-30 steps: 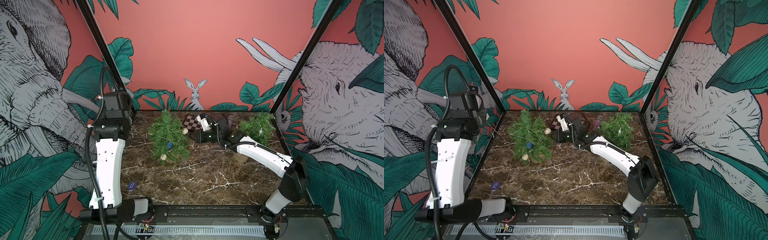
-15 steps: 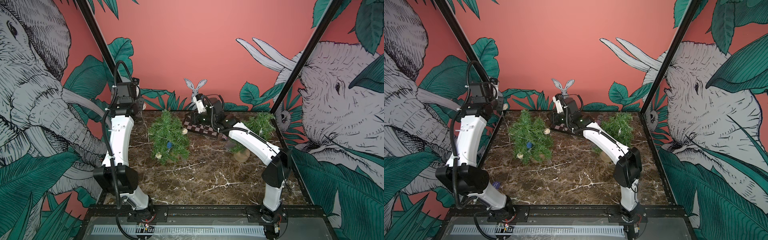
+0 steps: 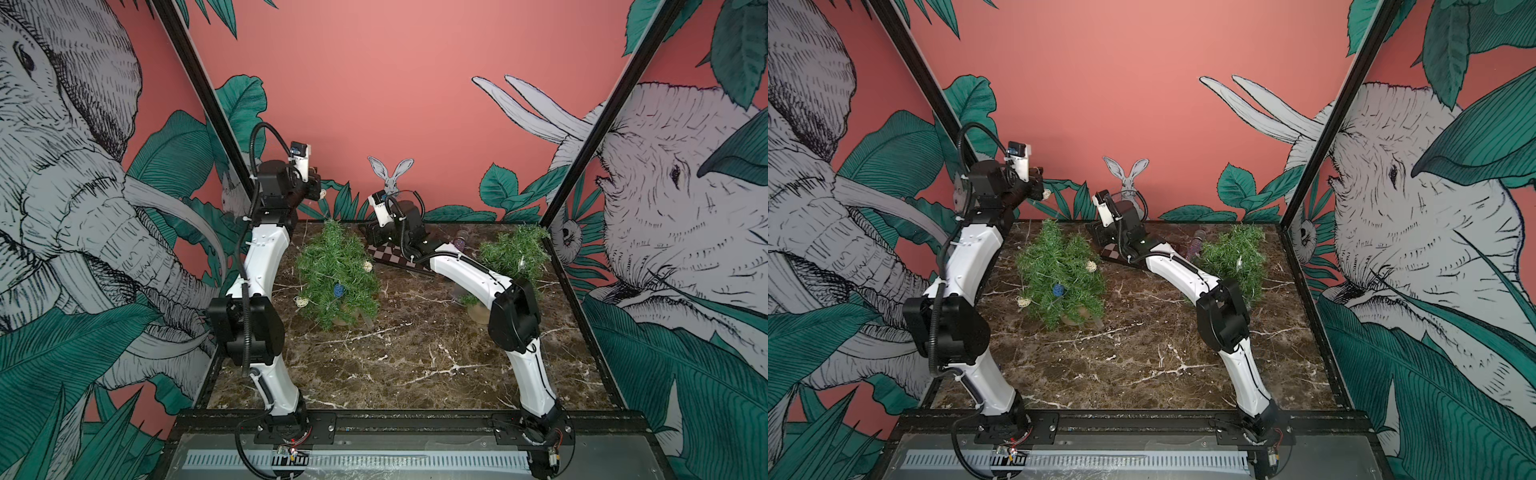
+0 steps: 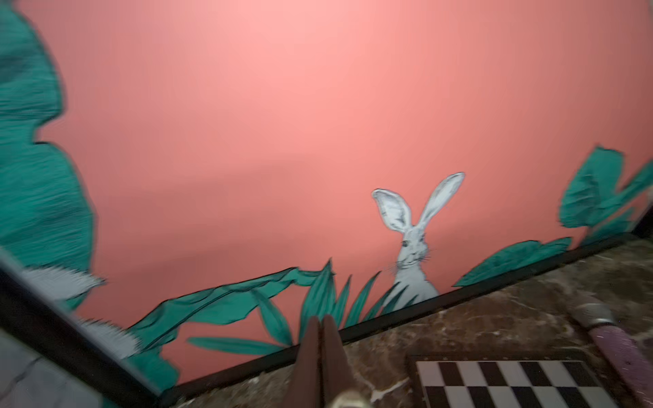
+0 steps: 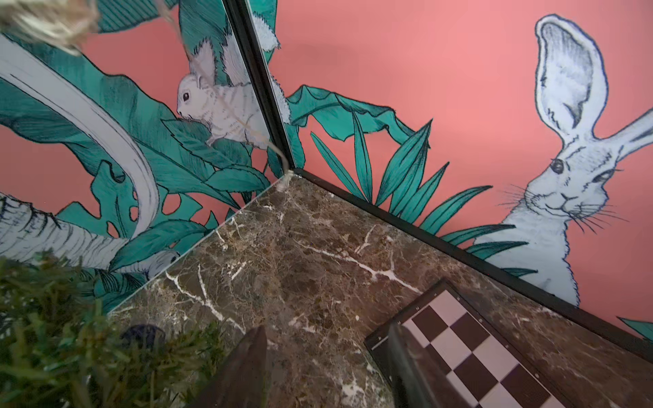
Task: Wrap string light around the christmas tree
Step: Wrap the light string around the Christmas tree.
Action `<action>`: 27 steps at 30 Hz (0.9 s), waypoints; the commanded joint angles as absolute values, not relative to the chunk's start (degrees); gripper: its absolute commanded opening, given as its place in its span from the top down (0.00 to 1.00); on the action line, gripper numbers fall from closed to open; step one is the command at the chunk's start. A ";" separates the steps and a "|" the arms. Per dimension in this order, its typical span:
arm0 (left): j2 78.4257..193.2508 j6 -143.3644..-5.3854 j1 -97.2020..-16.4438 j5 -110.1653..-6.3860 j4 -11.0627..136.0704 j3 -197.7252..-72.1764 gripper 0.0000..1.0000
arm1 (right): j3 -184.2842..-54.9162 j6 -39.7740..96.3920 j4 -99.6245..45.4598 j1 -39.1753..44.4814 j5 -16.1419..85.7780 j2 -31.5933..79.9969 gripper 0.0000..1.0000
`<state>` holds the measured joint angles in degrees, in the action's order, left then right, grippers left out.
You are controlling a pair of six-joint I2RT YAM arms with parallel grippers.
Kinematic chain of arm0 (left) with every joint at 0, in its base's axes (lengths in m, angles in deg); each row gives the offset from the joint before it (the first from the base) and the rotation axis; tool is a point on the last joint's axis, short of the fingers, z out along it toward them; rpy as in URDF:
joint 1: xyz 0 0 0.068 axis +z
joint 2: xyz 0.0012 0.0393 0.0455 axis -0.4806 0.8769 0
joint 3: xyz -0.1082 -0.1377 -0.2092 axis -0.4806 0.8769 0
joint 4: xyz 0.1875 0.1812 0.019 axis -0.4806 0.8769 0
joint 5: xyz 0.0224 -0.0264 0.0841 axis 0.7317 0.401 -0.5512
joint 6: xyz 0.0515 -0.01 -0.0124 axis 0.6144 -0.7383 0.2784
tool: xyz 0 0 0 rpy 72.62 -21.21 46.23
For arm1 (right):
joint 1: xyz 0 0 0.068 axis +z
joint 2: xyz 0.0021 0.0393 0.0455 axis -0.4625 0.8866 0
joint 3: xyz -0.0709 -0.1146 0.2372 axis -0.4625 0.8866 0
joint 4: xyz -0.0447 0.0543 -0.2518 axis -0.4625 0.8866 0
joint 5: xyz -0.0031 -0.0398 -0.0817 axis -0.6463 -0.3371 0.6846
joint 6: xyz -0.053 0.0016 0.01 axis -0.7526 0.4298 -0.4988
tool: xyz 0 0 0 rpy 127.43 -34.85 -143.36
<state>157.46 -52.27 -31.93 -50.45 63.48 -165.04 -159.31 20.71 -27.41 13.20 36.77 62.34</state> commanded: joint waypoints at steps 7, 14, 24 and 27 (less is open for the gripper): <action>160.73 -63.66 -35.82 -37.08 52.51 -169.70 1.00 | -162.29 17.29 -40.31 11.48 32.78 63.85 0.32; 160.74 -64.37 -37.05 -33.89 53.84 -170.38 1.00 | -164.70 16.41 -41.60 11.11 34.82 66.36 0.28; 160.02 -63.74 -37.93 -30.09 57.02 -170.05 1.00 | -172.05 17.95 -43.69 10.77 36.58 72.71 0.29; 159.69 -63.96 -38.13 -28.76 57.69 -170.13 1.00 | -174.53 19.14 -43.59 10.77 37.57 74.49 0.32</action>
